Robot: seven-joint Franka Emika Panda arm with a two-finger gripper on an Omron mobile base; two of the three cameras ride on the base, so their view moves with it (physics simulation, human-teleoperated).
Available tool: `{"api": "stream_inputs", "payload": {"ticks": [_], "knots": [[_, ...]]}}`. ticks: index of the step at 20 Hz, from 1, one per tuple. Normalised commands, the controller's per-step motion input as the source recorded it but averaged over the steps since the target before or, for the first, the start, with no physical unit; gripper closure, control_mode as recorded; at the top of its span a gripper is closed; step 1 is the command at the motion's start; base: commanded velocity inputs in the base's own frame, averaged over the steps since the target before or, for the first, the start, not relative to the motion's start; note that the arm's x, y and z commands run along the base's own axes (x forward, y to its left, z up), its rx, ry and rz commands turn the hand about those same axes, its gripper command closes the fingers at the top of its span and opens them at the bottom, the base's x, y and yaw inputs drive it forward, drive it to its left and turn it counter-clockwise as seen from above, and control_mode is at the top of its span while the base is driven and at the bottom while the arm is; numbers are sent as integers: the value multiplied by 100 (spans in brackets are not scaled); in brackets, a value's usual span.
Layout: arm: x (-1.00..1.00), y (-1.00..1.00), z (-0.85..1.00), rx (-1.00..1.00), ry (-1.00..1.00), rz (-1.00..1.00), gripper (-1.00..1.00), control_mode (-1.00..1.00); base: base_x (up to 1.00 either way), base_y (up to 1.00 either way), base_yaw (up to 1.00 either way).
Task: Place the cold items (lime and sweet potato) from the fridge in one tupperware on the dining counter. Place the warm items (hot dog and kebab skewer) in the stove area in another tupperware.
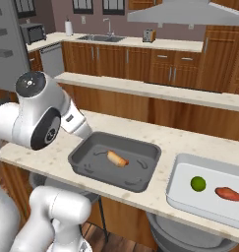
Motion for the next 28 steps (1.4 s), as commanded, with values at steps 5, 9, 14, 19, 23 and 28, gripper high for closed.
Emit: {"api": "stream_inputs", "payload": {"ticks": [5,9,14,19,23,28], "knots": [[-77,42,40,-28,-41,-2,-100,-100,0,0,0],[-49,41,28,-21,-20,-4,-100,100,-14,15,-3],[0,0,0,0,0,0,-100,100,-38,90,-23],[0,0,0,0,0,0,-100,100,-29,100,-35],[0,0,0,0,0,0,-100,100,-20,100,-42],[0,0,0,0,0,0,-100,100,-13,100,-53]]}}
